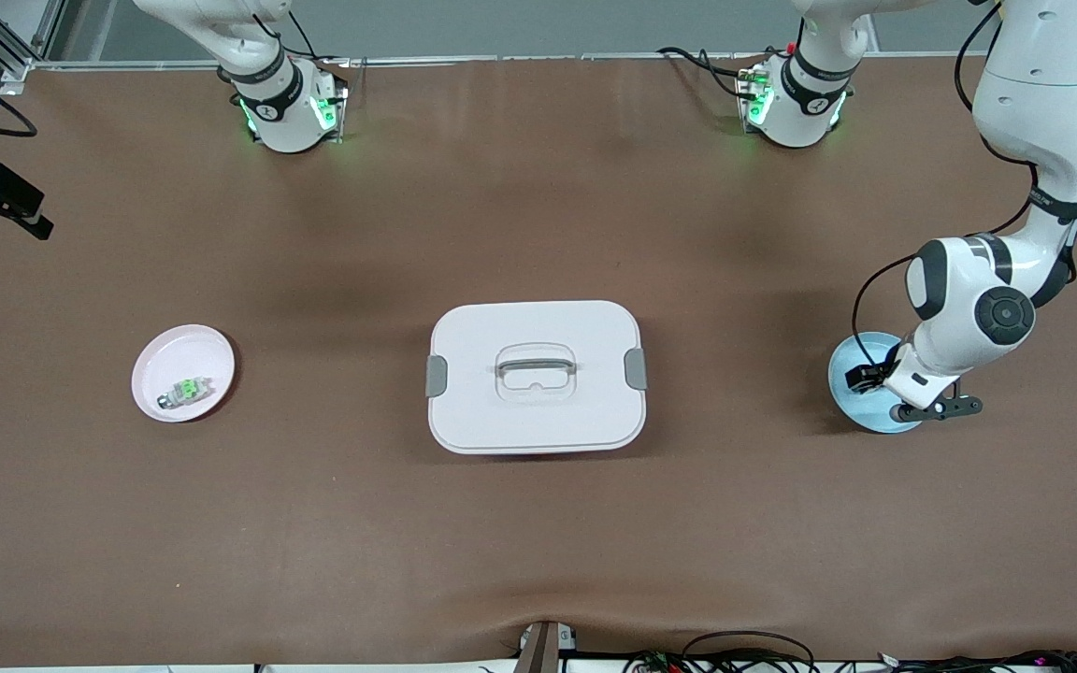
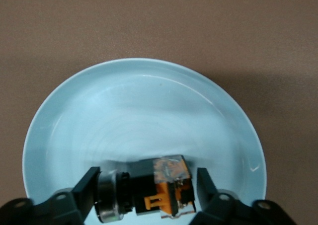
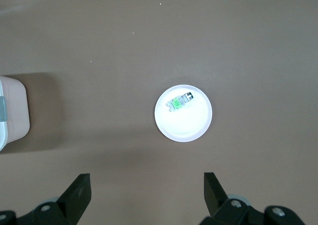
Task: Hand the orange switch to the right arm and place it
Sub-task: 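Close the left gripper on the orange switch, then carry the switch over the box with the left gripper while the right gripper approaches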
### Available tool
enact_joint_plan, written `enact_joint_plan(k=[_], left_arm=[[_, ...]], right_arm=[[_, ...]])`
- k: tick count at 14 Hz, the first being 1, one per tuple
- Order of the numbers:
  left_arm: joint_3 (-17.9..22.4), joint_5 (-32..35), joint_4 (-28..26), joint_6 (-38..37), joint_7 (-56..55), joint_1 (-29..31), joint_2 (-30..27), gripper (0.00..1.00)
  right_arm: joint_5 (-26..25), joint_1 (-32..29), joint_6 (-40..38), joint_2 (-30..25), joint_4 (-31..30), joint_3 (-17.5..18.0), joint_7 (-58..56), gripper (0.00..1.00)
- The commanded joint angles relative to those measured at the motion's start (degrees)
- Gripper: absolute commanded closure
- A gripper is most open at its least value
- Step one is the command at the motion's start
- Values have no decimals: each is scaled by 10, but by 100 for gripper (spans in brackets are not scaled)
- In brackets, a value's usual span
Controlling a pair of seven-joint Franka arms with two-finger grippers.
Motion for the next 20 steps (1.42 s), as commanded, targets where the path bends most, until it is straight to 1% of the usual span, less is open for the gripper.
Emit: enact_joint_plan(k=[1,2,3,4,6,9,11,13,16,17,18,20], left_arm=[[1,14,6,5,-10,-1,3,65],[1,14,11,1,-10,-1,3,82],[1,14,16,-2,-11,-1,1,94],[0,14,18,-11,-10,-1,-6,100],[-1,14,29,-45,-12,-2,-22,100],[-8,14,40,-104,-13,-4,-63,100],[-26,13,50,-125,-31,-3,-86,100],[-56,7,84,-184,-71,-3,-95,100],[-116,5,165,-306,-179,-5,-89,100],[-132,5,187,-333,-208,-6,-87,100],[-148,3,200,-349,-234,-8,-86,100],[-168,-31,221,-371,-275,-12,-86,100]], right_arm=[[-1,4,-6,6,8,0,-2,0],[-1,4,-6,6,8,0,-1,0],[-1,4,-6,7,8,0,-1,0],[-1,4,-6,7,8,0,-3,0],[-1,6,-7,7,8,0,-3,0],[-1,17,-7,14,8,0,-4,0],[-4,34,-17,13,8,0,0,0],[-4,42,-24,13,8,0,1,0],[-3,65,-48,13,6,0,7,0],[-2,75,-50,13,5,1,27,0],[-1,87,-55,13,4,1,60,0],[3,125,-63,13,2,1,121,0]])
